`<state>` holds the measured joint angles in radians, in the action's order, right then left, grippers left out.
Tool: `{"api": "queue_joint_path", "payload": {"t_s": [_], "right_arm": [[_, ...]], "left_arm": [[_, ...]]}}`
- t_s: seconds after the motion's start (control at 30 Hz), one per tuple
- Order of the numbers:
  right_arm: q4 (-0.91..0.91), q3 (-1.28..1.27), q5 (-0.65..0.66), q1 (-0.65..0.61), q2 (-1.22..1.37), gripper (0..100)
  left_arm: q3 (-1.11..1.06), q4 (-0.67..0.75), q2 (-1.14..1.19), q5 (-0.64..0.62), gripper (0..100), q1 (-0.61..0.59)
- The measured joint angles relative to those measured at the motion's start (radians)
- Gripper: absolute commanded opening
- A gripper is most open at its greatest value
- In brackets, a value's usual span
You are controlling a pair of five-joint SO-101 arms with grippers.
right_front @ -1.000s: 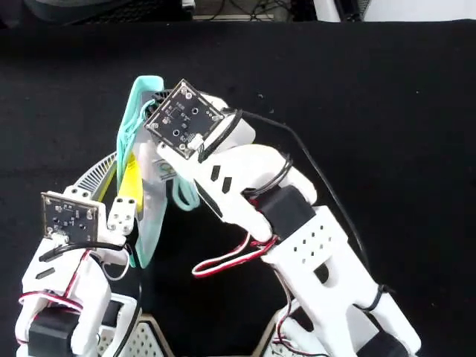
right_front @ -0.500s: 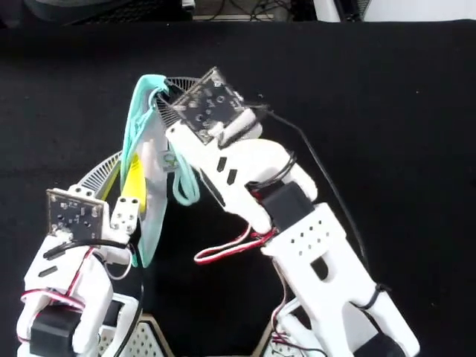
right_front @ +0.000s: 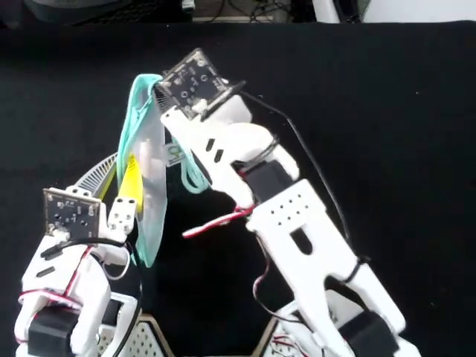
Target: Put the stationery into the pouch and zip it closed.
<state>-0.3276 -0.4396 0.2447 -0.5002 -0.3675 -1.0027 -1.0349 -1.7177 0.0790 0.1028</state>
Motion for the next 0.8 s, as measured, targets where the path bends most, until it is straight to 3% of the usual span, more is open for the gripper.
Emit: {"api": "queue_joint_path", "payload": {"t_s": [0.2, 0.37, 0.8], "right_arm": [[0.000, 0.055, -0.087, 0.066, 0.077, 1.2], [0.012, 0.083, -0.163, 0.301, 0.167, 1.2], [0.012, 0.115, -0.173, 0.321, 0.172, 1.4]], "left_arm": [[-0.011, -0.029, -0.063, -0.002, 3, -0.002], [-0.017, -0.074, -0.091, -0.005, 3, -0.008], [-0.014, -0.077, -0.100, -0.006, 3, -0.008]]}}
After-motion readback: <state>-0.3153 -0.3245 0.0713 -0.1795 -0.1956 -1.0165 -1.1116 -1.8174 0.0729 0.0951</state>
